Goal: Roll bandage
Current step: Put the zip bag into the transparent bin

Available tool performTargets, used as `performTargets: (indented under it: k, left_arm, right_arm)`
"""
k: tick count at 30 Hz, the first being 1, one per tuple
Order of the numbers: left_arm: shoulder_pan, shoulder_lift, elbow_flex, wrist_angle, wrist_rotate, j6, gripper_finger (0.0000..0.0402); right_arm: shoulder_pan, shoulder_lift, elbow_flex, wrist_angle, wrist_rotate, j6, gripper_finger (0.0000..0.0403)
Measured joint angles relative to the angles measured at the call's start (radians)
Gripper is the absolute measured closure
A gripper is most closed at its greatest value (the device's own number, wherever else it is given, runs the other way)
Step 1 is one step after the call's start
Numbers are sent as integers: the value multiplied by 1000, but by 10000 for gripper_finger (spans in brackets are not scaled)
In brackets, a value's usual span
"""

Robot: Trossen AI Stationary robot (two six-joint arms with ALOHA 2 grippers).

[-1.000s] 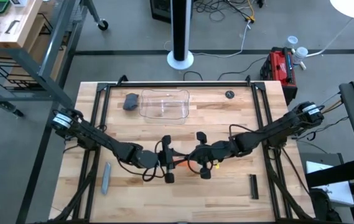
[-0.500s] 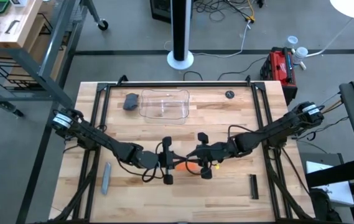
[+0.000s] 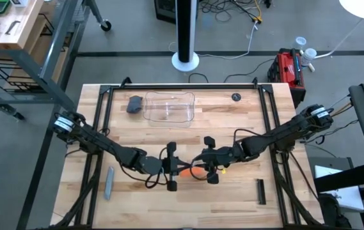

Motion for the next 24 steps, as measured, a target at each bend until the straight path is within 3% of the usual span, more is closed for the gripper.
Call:
performTargets:
  k: [5,8,10,24]
  left_arm:
    - [0,1,0,-23,2,-6,401]
    - [-1,1,0,-42,4,-20,401]
    - [-1,1,0,-41,5,-21,401]
    - [-7,2,-2,-50,4,-22,401]
  right_arm:
    - [0,0,0,1,-5,-4,338]
    - [4,0,0,0,-24,-6,384]
    - [12,-1,0,2,-25,-12,394]
    - [17,-2,2,40,-55,18,288]
